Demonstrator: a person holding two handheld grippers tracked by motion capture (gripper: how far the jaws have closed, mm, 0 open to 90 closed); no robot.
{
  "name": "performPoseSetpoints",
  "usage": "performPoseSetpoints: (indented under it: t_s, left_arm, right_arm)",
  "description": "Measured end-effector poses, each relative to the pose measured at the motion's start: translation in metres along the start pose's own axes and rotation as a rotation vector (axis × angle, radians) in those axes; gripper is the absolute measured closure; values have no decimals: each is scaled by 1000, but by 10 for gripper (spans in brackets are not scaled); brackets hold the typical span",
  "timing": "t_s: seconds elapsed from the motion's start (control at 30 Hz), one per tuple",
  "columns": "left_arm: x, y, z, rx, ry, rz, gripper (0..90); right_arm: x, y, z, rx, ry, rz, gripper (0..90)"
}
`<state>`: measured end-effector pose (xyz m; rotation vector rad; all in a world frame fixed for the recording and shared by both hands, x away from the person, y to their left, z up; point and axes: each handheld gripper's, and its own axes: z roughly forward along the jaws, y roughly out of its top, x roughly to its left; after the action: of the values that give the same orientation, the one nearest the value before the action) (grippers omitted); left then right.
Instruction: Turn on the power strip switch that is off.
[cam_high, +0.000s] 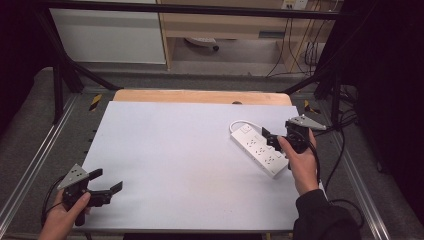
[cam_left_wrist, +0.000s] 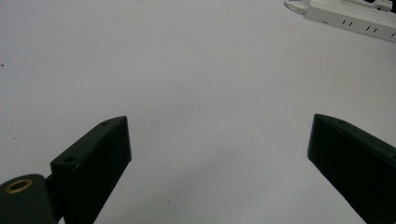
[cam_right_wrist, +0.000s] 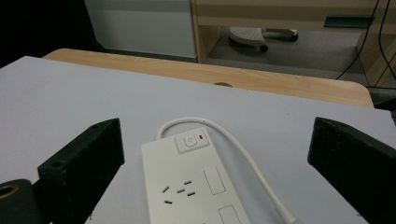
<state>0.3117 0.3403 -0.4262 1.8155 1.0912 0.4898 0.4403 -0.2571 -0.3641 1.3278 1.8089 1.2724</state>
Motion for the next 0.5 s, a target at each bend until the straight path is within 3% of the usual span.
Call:
performPoseSetpoints:
  t_s: [0.5]
  left_arm:
    - [0,0,0,2,-4,4,63]
  right_arm:
    - [-10,0,28,29,-11,37,62]
